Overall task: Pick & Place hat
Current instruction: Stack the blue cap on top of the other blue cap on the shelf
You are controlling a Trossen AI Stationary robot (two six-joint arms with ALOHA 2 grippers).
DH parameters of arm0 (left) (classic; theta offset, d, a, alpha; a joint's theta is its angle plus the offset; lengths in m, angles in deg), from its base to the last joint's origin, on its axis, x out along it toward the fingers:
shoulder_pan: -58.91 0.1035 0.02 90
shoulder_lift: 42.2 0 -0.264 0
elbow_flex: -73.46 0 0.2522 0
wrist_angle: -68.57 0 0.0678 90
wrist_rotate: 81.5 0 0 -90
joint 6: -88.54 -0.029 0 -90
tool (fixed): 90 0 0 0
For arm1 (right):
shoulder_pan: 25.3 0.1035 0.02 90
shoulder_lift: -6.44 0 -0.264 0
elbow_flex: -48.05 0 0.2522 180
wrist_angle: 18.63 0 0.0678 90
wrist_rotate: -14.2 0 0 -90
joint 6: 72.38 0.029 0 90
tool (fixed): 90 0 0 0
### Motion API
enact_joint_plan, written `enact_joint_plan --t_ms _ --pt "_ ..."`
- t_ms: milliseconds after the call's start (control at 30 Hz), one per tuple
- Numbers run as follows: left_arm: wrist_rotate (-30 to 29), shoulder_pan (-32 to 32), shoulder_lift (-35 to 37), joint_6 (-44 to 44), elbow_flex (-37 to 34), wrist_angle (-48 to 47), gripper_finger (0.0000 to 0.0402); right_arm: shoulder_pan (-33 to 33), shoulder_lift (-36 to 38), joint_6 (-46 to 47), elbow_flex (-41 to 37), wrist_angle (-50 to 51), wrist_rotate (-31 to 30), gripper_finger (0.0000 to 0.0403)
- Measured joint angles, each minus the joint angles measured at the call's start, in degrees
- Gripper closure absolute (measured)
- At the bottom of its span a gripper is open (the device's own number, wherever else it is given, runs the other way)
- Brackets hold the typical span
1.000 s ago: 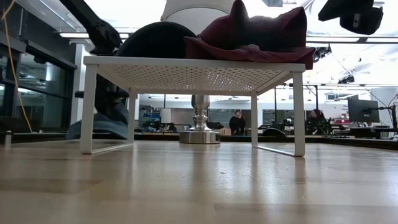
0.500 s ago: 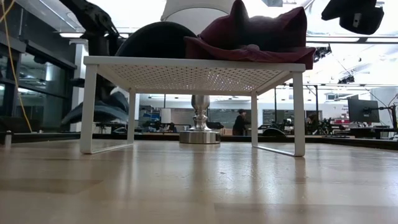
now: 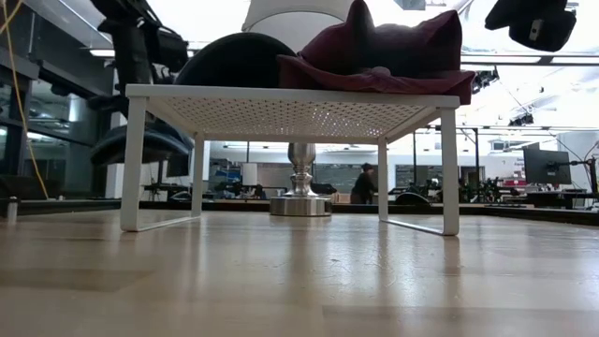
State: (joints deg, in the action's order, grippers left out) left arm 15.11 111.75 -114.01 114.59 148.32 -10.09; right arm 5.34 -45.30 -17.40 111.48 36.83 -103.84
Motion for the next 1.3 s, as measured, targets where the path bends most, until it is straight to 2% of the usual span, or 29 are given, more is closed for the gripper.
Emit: enact_joint_plan --t_ms 367,900,1200,1300 --pt "2.8 0.0 5.7 1.2 0.0 -3.8 0.0398 0.0 0.0 -1.3 0.0 0.0 1.8 0.0389" --pt "9.9 0.0 13.2 -3.5 0.0 -7.9 0.0397 0.0 0.0 -1.5 0.0 -0.5 3.2 0.0389" --pt "16.9 0.0 16.4 -4.0 0.0 -8.3 0.0396 0.0 0.0 -1.6 0.0 -0.5 3.2 0.0389" --pt "16.1 0.0 17.0 -4.2 0.0 -9.4 0.0396 0.0 0.0 -2.3 0.0 -0.6 3.4 0.0389"
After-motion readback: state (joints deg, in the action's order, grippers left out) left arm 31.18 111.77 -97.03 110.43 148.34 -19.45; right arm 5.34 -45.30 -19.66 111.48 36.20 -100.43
